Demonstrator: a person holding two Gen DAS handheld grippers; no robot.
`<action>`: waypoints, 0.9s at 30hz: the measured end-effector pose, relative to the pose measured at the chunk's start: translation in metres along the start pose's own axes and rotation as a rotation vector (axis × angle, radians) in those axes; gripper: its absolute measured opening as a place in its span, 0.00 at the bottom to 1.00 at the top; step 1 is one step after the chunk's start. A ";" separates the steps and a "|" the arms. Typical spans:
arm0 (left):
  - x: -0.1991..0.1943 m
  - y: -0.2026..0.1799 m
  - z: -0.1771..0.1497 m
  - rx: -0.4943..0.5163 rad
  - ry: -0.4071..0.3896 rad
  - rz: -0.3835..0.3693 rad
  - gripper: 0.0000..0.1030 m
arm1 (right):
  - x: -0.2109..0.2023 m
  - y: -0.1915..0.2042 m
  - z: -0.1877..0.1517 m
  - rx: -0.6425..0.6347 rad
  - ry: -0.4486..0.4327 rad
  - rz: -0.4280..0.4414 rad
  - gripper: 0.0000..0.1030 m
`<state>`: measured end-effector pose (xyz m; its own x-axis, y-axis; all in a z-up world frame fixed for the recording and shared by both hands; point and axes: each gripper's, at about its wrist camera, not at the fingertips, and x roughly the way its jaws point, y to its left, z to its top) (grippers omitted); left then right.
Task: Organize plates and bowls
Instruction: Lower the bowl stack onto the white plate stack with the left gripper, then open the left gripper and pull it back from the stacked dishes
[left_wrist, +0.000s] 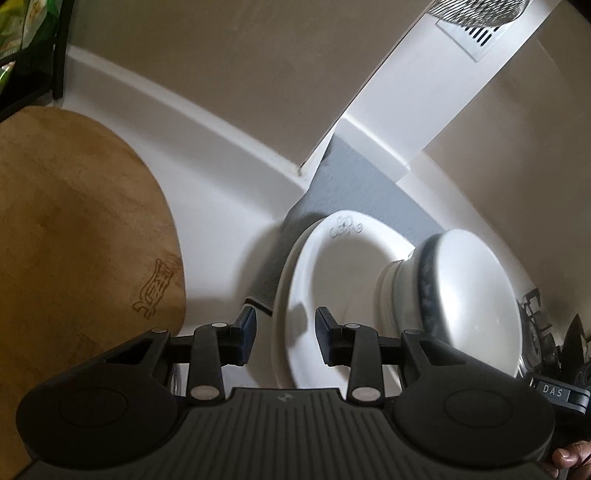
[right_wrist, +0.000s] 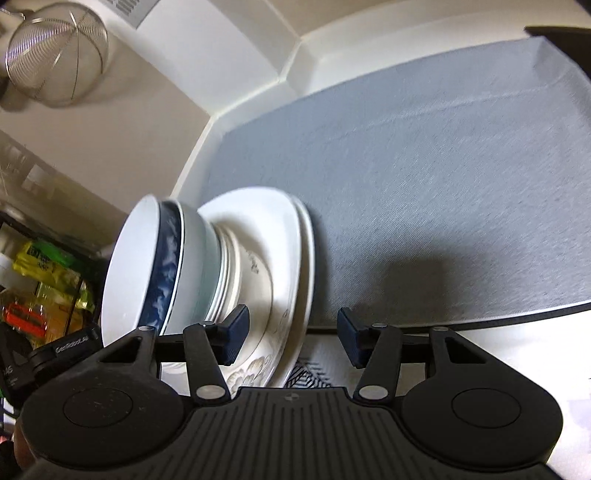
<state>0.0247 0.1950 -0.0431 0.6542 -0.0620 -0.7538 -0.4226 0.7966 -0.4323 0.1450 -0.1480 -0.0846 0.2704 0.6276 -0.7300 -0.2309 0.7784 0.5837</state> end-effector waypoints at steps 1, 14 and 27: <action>0.001 0.001 0.000 0.001 0.010 -0.002 0.38 | 0.003 0.001 -0.001 -0.002 0.013 0.004 0.49; 0.010 -0.019 -0.003 0.159 0.077 -0.048 0.30 | 0.013 -0.001 -0.010 -0.006 0.039 0.019 0.26; 0.093 -0.141 -0.014 0.315 0.177 -0.173 0.33 | -0.048 -0.087 0.019 0.165 -0.159 -0.150 0.27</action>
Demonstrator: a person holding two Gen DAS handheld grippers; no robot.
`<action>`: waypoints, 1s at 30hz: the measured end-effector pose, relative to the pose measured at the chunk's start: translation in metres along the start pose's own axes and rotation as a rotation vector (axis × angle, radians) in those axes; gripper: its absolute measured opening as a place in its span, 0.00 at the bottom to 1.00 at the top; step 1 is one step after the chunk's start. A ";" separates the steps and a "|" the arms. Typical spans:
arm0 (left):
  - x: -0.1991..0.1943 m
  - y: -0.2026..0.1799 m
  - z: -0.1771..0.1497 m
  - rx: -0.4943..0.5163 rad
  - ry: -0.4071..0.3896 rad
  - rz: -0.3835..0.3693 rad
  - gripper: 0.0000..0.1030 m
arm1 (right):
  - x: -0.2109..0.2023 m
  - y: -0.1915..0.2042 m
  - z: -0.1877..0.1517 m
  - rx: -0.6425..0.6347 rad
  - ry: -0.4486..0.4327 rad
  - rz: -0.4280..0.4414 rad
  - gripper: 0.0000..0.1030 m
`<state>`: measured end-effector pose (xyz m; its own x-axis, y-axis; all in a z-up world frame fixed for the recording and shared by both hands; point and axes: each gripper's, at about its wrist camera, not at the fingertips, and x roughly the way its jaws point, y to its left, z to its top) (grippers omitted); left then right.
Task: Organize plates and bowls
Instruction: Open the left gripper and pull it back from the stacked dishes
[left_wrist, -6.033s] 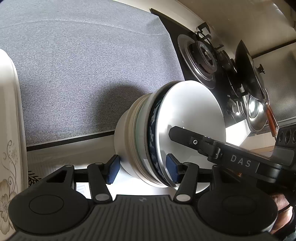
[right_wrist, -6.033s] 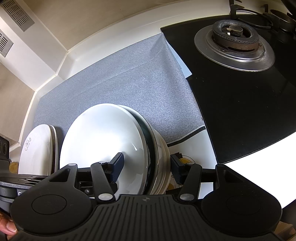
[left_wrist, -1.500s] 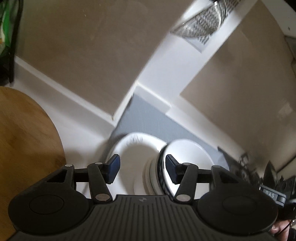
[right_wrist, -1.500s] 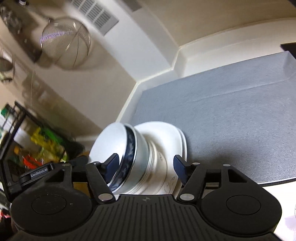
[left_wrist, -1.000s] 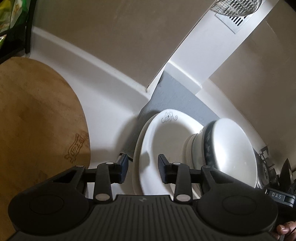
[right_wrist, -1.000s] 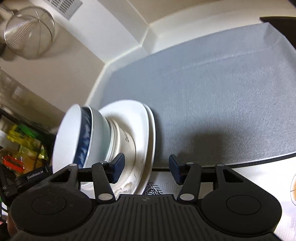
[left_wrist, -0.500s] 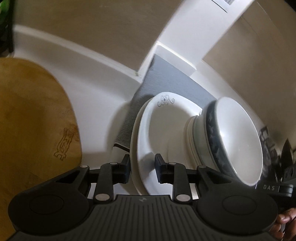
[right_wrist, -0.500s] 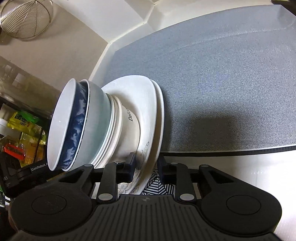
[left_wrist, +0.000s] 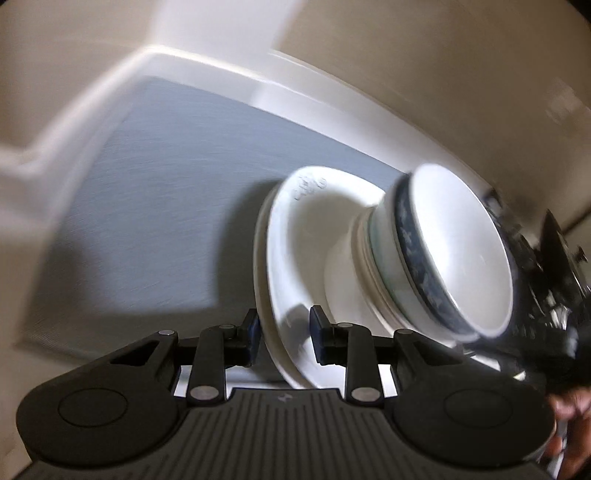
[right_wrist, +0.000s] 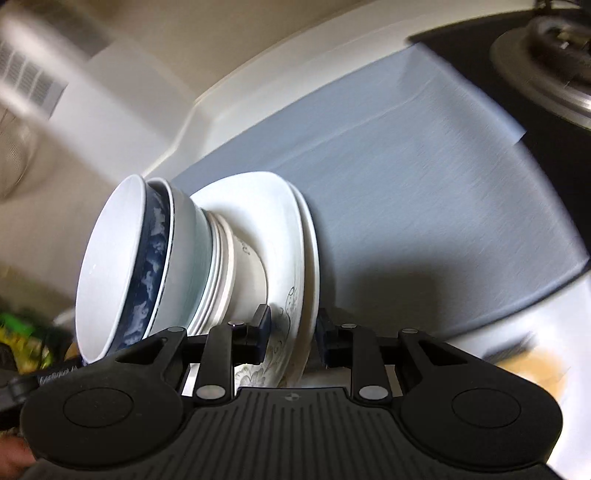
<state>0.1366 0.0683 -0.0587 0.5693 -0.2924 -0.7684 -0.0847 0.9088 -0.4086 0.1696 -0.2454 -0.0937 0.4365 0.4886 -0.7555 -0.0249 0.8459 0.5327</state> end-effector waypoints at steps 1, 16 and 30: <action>0.009 -0.006 0.003 0.020 0.002 -0.032 0.35 | 0.000 -0.009 0.008 0.010 -0.018 -0.013 0.27; -0.018 -0.027 -0.117 0.392 -0.432 0.175 0.97 | -0.061 -0.037 -0.097 -0.305 -0.443 -0.327 0.74; -0.003 -0.023 -0.096 0.341 -0.280 0.184 1.00 | -0.045 -0.029 -0.087 -0.366 -0.374 -0.352 0.76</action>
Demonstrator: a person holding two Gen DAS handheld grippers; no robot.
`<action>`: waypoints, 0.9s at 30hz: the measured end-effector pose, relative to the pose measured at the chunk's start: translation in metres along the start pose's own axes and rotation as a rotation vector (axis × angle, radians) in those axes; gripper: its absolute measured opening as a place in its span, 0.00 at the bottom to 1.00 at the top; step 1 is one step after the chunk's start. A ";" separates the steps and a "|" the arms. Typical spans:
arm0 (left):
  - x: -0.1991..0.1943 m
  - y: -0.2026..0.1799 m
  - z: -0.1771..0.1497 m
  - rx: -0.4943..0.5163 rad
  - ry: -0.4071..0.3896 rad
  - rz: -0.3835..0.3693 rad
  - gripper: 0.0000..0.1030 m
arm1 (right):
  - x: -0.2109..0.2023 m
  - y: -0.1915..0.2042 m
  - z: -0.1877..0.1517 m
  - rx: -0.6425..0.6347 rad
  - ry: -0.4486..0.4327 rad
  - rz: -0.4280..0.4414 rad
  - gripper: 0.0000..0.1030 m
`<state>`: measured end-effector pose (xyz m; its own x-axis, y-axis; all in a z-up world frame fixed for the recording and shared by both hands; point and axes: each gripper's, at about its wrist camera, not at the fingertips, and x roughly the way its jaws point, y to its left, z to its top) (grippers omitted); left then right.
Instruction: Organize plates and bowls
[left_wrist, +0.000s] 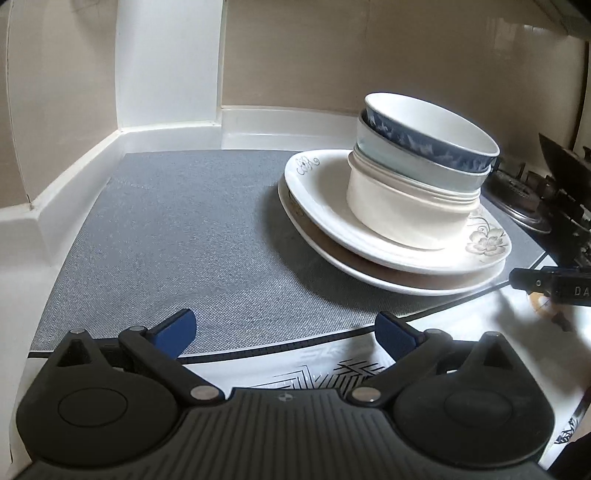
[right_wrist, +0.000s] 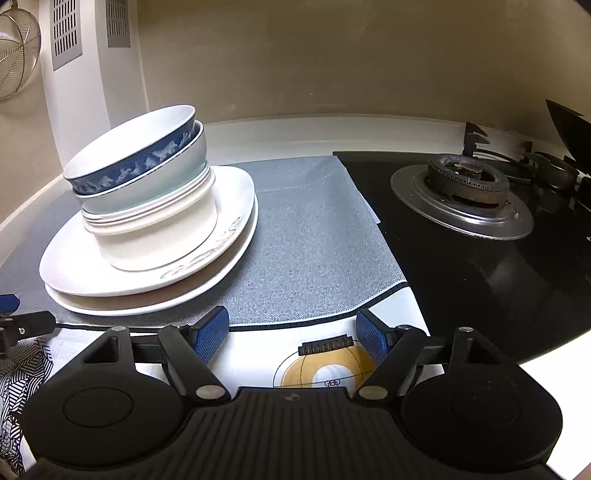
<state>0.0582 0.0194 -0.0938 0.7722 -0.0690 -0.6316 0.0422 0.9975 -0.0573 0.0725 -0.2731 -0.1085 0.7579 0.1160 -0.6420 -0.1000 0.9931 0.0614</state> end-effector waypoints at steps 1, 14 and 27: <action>0.002 0.000 0.000 0.001 0.001 0.001 1.00 | 0.000 0.000 0.000 -0.003 0.000 0.000 0.76; 0.005 -0.005 0.002 0.039 0.024 0.035 1.00 | -0.001 0.002 -0.001 -0.018 -0.006 -0.005 0.76; -0.025 -0.016 0.022 0.086 0.132 0.059 1.00 | -0.016 0.010 0.017 -0.003 0.016 -0.019 0.84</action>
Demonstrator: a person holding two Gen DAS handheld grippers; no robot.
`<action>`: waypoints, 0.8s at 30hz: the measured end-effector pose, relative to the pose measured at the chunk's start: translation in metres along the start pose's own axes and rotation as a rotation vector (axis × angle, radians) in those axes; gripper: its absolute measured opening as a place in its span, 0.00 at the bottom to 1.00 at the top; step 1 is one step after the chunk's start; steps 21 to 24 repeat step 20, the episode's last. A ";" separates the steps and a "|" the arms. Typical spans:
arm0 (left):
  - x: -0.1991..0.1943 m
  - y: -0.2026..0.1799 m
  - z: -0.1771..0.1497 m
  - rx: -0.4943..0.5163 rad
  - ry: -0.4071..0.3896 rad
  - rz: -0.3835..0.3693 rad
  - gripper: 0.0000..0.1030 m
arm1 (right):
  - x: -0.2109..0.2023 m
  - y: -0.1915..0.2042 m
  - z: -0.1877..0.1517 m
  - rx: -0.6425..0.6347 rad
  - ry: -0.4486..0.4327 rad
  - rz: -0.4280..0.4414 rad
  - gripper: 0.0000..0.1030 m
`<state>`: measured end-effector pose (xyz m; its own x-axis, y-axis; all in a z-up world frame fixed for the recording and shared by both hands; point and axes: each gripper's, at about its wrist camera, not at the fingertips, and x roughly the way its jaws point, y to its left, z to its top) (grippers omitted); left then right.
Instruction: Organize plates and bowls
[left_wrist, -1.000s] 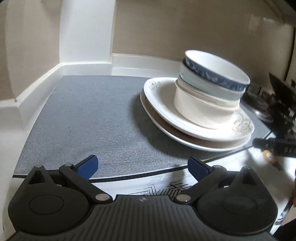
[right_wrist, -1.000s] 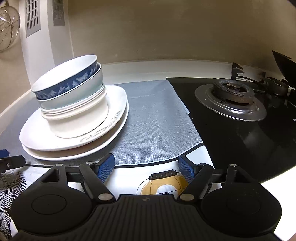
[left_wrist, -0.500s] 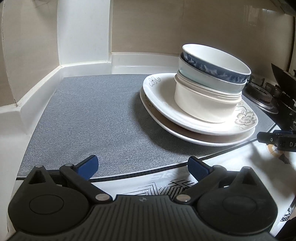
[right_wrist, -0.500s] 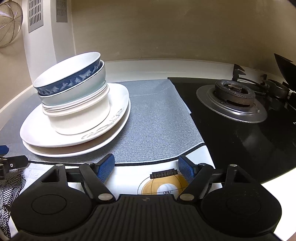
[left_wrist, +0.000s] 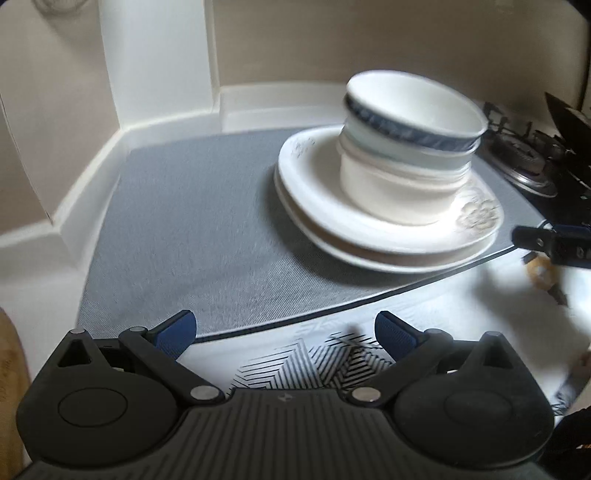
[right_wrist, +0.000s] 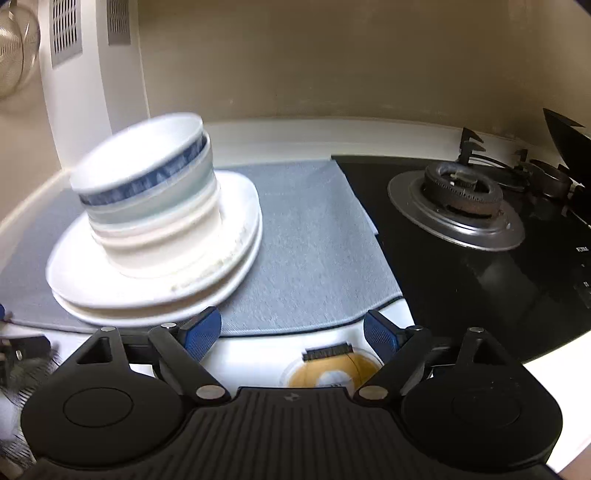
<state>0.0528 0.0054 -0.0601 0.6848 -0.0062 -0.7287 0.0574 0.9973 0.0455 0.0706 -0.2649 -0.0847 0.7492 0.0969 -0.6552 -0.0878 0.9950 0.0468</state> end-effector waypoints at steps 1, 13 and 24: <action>-0.005 -0.001 0.002 0.008 -0.004 -0.005 1.00 | -0.004 0.001 0.004 0.009 -0.005 0.006 0.85; -0.040 -0.040 0.038 0.030 0.000 -0.094 1.00 | -0.037 0.024 0.055 -0.012 0.095 0.024 0.89; -0.038 -0.049 0.047 0.008 -0.012 -0.123 1.00 | -0.037 0.027 0.054 0.005 0.153 0.047 0.89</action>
